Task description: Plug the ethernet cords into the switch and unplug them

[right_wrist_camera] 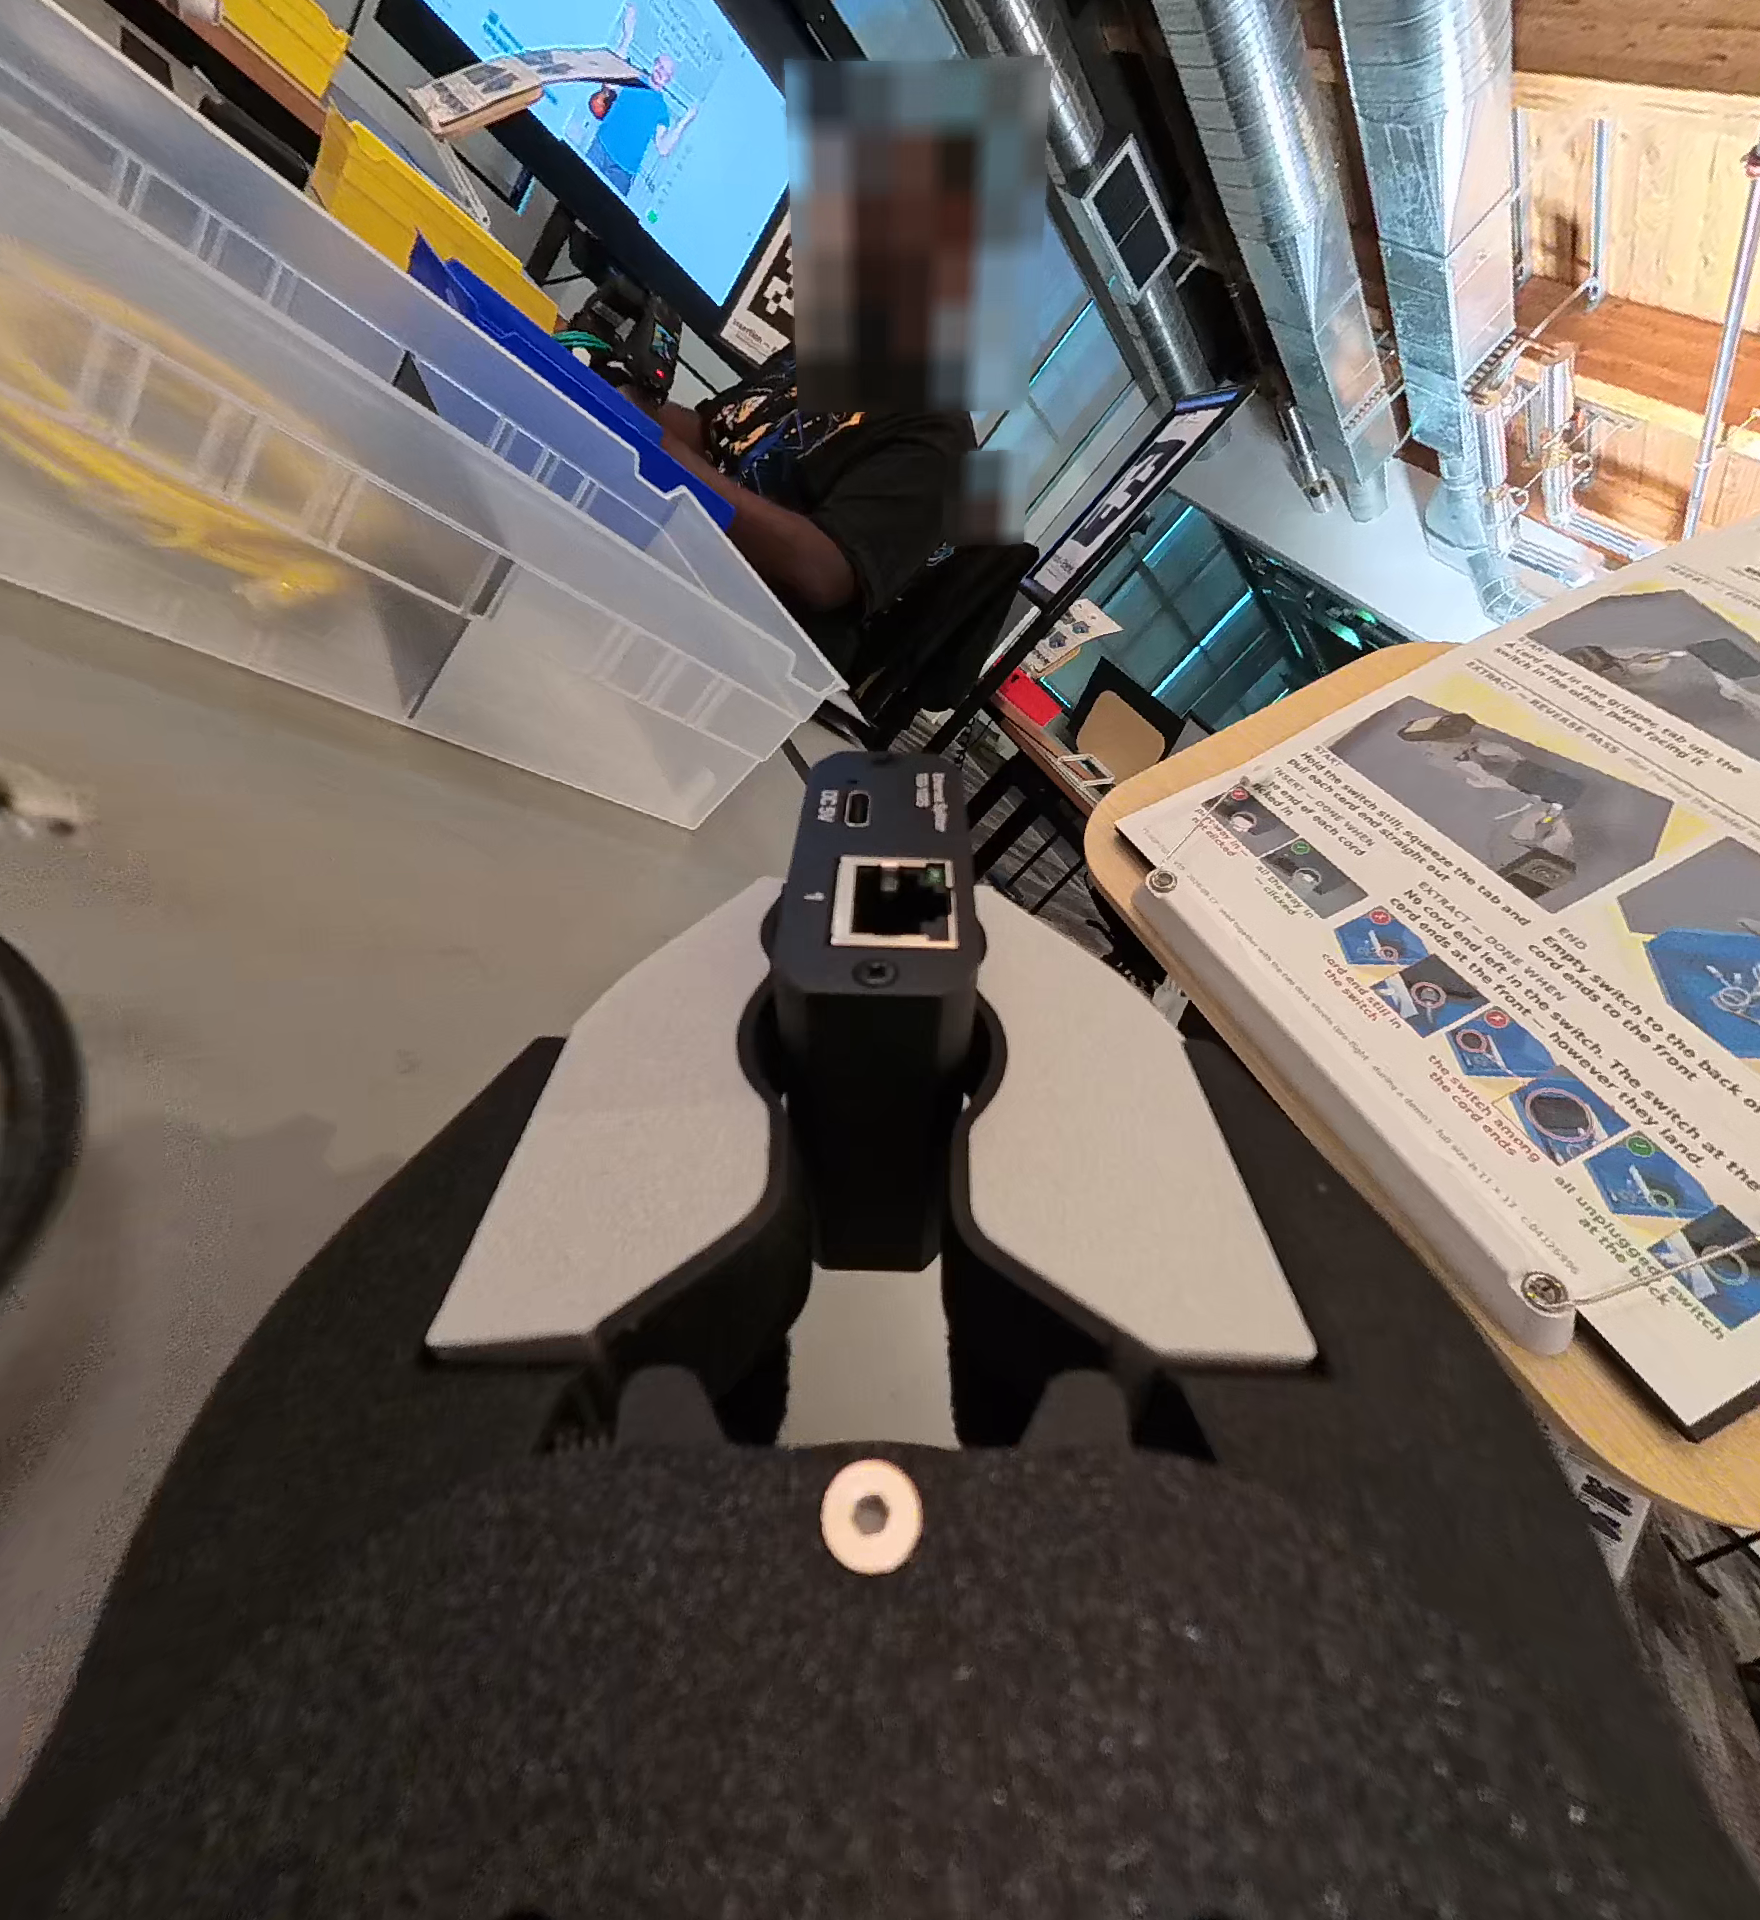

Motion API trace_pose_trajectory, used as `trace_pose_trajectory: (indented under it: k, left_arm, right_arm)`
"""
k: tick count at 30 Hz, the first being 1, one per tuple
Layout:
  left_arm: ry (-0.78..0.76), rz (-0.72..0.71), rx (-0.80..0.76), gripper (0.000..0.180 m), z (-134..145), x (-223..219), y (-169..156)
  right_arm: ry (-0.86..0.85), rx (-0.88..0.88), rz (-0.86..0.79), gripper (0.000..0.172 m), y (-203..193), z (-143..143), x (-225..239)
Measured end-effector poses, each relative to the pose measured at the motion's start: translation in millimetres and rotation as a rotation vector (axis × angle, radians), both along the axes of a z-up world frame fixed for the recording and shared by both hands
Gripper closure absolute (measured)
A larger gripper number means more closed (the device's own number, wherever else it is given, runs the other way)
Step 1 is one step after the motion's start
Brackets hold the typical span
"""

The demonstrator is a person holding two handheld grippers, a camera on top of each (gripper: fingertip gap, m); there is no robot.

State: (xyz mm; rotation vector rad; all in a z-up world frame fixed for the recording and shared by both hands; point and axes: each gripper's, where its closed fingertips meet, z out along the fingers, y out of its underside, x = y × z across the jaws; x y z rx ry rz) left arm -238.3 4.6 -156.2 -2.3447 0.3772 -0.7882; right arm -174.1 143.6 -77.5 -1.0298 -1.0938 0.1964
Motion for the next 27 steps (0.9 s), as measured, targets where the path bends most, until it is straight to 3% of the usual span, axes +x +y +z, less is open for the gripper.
trace_pose_trajectory:
  k: [4,10,12,17,19,24,27]
  left_arm:
    - [0.241,-0.283,-0.009,0.173,0,-29,-30]
    - [0.268,-0.407,-0.058,0.172,-12,-31,-41]
    - [0.227,-0.383,-0.079,0.171,-16,-27,-39]
    - [0.057,-0.214,-0.131,0.136,-25,-18,-34]
    - [0.021,-0.145,-0.091,0.136,-24,-17,-33]
    - [0.176,-0.052,0.05,0.123,-28,-19,-28]
    - [0.266,-0.064,0.106,0.151,-33,-11,-28]
  right_arm:
    - [-0.015,0.002,0.009,0.146,-1,-2,-3]
    - [-0.03,0.004,0.002,0.146,-1,-4,-3]
    - [-0.029,0.004,-0.002,0.146,-1,-4,-2]
    - [-0.032,0.0,0.003,0.146,-1,-5,-3]
    - [-0.034,0.001,0.009,0.146,-2,-5,-4]
    - [-0.042,0.001,0.023,0.146,-3,-7,-7]
    - [-0.045,0.002,0.025,0.146,-4,-7,-7]
